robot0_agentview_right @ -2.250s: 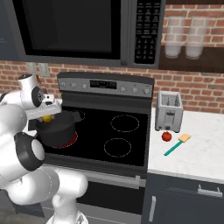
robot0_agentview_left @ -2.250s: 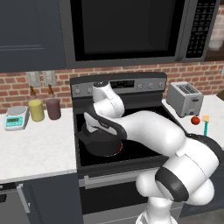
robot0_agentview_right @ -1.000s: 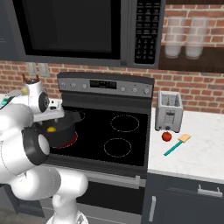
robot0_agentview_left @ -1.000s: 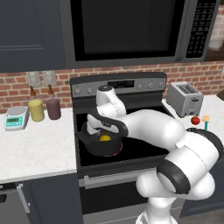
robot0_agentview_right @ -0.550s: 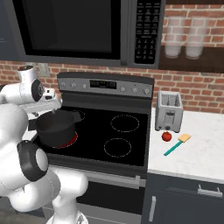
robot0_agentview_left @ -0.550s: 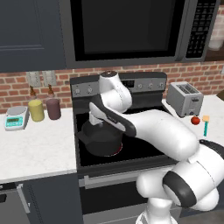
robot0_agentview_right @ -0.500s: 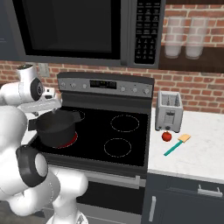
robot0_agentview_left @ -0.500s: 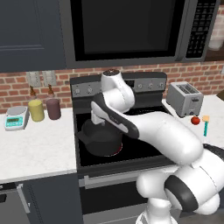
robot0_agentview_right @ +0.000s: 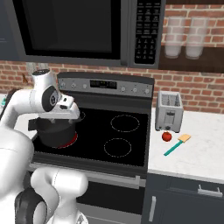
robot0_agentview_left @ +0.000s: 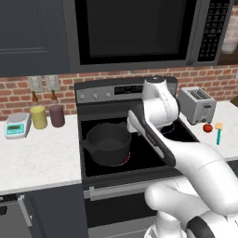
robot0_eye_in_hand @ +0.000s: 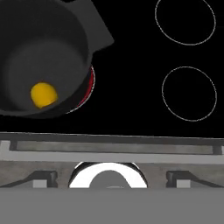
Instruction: Put the lemon and tomato in the pot. Retrieve the spatula and lightly stir the vegetables in the pot.
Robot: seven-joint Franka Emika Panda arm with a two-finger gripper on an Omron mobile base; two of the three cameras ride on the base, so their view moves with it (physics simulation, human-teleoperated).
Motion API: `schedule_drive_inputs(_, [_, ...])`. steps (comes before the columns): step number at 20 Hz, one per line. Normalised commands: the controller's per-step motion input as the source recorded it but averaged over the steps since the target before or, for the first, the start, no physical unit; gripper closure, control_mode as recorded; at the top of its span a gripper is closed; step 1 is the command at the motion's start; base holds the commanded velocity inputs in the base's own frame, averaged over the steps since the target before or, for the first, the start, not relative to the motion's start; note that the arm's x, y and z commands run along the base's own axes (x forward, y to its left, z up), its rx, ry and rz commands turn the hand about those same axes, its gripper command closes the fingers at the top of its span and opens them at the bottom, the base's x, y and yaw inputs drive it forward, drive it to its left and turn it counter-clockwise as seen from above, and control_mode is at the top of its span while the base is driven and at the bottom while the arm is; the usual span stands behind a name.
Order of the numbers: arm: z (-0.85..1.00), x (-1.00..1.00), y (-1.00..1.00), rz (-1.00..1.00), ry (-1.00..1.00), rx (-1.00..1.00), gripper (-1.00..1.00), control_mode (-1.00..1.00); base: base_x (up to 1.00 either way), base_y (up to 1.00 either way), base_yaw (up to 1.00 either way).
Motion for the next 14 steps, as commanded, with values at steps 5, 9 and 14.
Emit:
schedule_drive_inputs(5, [-0.05,0.42,-1.0,-0.19,0.0,0.0,-1.0,-1.0,0.0,0.0,0.0])
schedule_drive_inputs(9, [-0.07,0.57,-1.0,-0.19,0.0,0.0,-1.0,-1.0,0.0,0.0,0.0])
schedule_drive_inputs(14, [-0.12,0.37,-1.0,-0.17,0.0,0.0,-1.0,-1.0,0.0,0.0,0.0])
